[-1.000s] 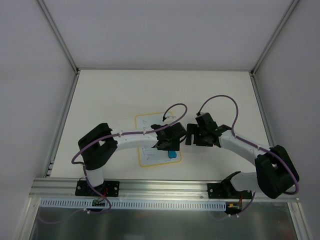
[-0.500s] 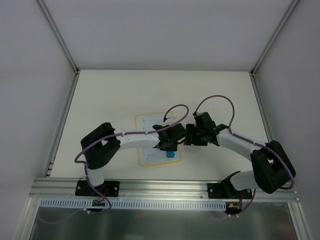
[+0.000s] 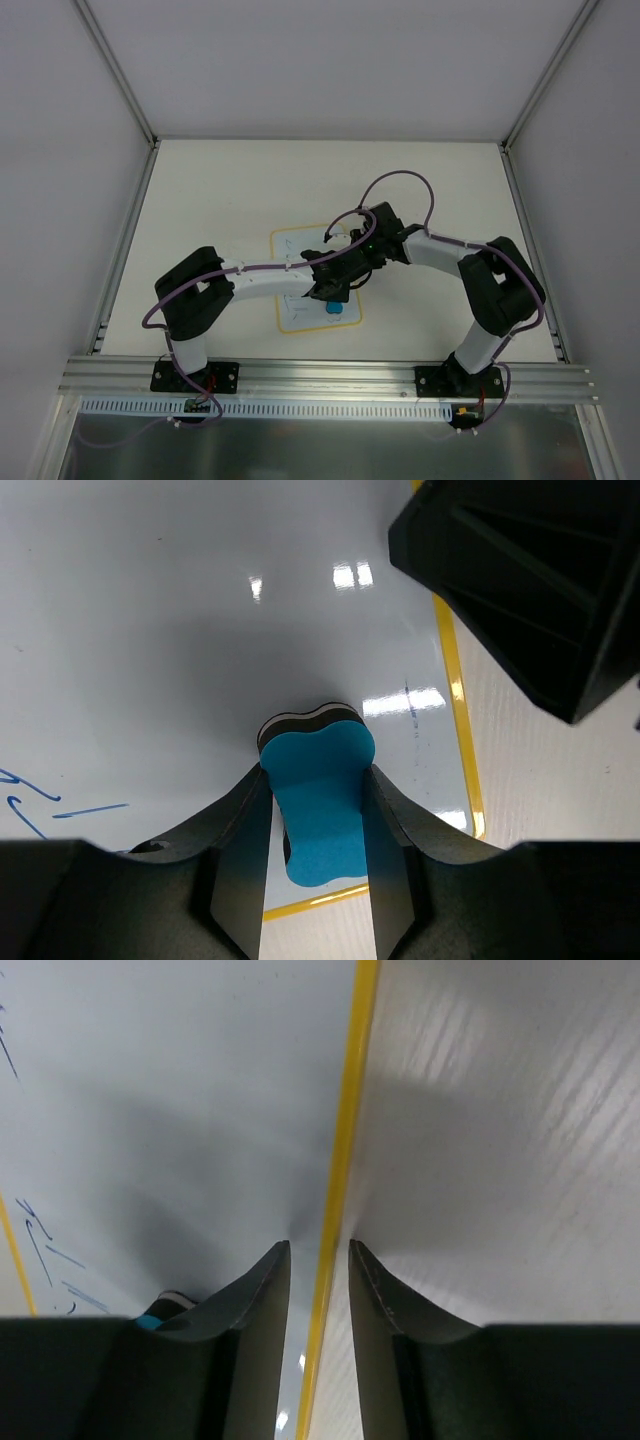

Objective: Erase the whiteboard

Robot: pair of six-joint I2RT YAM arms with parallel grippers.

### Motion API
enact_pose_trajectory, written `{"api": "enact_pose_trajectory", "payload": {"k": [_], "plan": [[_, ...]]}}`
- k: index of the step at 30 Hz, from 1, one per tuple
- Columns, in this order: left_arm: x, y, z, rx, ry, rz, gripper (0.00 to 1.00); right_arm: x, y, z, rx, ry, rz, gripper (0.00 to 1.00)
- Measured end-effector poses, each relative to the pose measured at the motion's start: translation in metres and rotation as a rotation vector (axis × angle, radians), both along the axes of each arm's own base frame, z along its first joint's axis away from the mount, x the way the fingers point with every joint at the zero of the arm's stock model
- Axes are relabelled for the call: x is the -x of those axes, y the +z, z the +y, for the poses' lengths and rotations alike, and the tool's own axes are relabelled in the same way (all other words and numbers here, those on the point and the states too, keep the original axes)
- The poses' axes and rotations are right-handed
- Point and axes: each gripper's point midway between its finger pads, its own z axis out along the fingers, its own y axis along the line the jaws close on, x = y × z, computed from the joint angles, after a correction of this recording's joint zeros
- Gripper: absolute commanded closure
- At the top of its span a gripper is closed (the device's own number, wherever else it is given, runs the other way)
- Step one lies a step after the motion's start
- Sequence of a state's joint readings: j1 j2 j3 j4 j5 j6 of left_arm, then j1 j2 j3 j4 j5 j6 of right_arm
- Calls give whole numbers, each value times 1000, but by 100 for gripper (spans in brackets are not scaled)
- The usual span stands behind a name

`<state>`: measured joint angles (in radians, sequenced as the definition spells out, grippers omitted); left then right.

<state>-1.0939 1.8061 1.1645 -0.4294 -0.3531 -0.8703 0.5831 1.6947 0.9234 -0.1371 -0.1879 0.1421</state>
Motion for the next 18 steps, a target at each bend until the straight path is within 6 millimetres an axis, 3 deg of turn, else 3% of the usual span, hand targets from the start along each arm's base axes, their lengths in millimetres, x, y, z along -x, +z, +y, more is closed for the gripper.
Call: {"api": "enact_pose_trajectory", "payload": {"k": [11,18], "plan": [[-4,0,6,-52,-64,-32,100,-12,-4,13,-16,13,-10,98],[-14,5,-3,-57,-193,-84,100,-13,-4,15,-26,7,-13,100]]}}
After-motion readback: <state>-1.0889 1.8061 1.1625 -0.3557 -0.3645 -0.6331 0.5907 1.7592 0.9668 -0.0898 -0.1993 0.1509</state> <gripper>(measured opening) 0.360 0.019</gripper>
